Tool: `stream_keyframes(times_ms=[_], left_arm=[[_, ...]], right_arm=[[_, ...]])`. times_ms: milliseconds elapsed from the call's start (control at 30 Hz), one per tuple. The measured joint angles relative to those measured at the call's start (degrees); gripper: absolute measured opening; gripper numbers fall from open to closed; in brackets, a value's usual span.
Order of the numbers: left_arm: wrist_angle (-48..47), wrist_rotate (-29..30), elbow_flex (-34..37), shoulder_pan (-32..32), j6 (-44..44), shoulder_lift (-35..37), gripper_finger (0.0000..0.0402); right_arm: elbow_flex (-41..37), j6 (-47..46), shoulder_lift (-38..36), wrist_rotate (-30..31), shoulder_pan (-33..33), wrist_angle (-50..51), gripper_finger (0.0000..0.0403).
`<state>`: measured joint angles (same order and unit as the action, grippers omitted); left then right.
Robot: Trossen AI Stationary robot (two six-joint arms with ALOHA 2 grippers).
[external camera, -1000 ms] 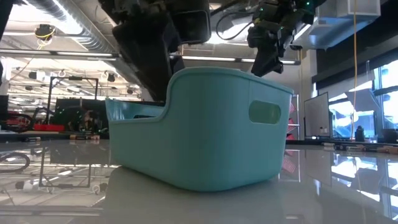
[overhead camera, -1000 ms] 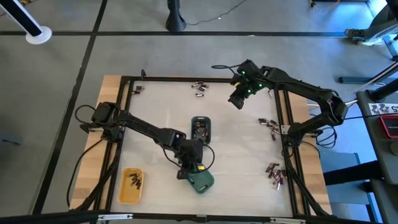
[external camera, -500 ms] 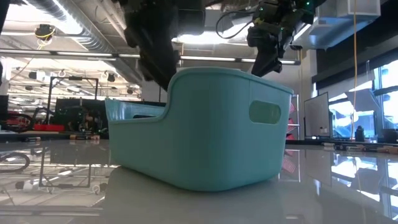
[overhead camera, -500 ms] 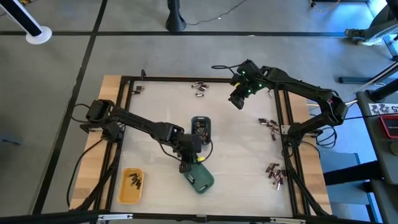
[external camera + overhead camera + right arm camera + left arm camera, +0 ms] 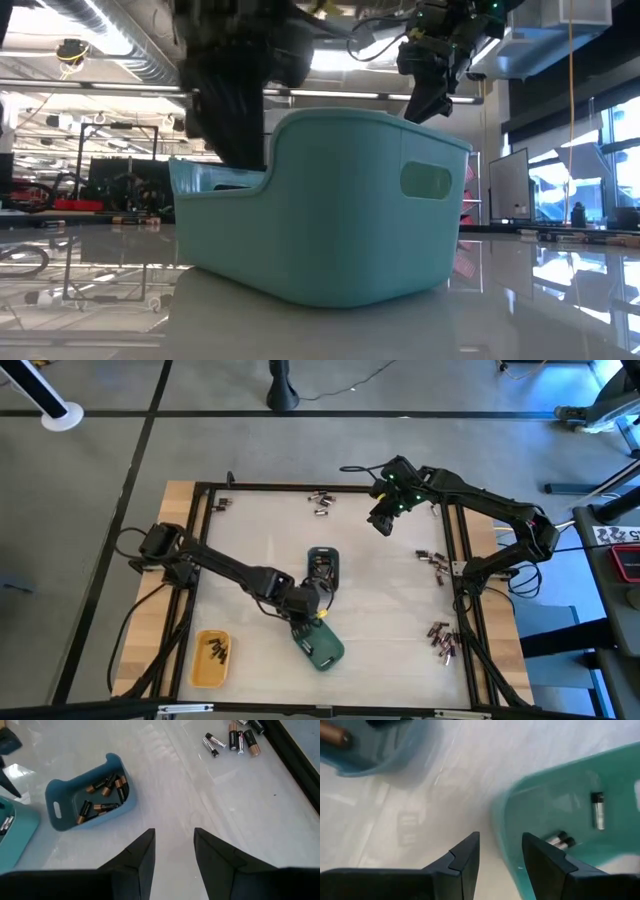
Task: Sort batteries
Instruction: Move the green bin to the middle left of the table
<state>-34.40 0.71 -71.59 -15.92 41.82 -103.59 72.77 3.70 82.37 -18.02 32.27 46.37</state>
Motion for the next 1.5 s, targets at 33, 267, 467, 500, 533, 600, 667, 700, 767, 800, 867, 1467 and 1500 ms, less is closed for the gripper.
stream_keyframes(times_ms=[33,267,467,500,533,600,667,700,767,800,867,1467,1500], left_arm=[[-0.07,-0.1,0.0,-0.02,0.0,-0.76,0.0136],[1.28,-0.09,0.0,-0.11,-0.84,-4.11,0.0136],[1.77,-0.05,0.0,0.0,-1.31,-4.68,0.0118],[1.98,-0.05,0.0,0.0,-1.32,-4.68,0.0106],[1.97,-0.05,0.0,0.0,-1.33,-4.68,0.0093],[1.85,-0.07,0.0,0.0,-1.63,-4.68,0.0061],[1.89,-0.29,0.0,-0.01,-2.68,-4.68,0.0023],[1.84,-0.57,0.0,0.0,-3.21,-4.68,0.0012],[1.4,-0.6,0.0,0.0,-3.86,-4.68,0.0008],[1.08,-0.62,0.0,0.03,-4.42,-4.63,0.0007],[-0.34,-0.62,0.0,0.23,-5.29,-4.32,0.0003],[-14.98,-0.87,0.0,10.34,-25.55,-0.43,0.0],[-15.59,-0.92,0.0,11.5,-27.41,-0.1,0.0]], right_arm=[[0.0,-0.04,0.0,0.01,0.0,0.09,0.0136],[0.02,-0.3,0.0,0.0,0.0,1.94,0.0136],[0.02,0.11,0.0,0.0,0.0,4.68,0.0136],[0.02,0.3,0.0,0.01,0.0,4.85,0.0136],[0.02,0.42,0.0,0.02,0.0,4.89,0.0136],[0.02,0.44,0.0,0.02,0.0,4.76,0.0136],[0.02,0.46,0.0,0.0,0.0,4.75,0.0136],[0.02,0.46,0.0,0.0,0.0,4.74,0.0136],[0.02,0.46,0.0,0.0,0.0,4.61,0.0136],[0.02,0.44,0.0,0.02,0.0,4.57,0.0136],[0.02,0.44,0.0,0.0,0.0,4.57,0.0136],[0.02,-0.42,-0.02,0.14,0.0,2.77,0.0136],[0.02,-0.29,-0.02,0.54,0.0,2.83,0.0136]])
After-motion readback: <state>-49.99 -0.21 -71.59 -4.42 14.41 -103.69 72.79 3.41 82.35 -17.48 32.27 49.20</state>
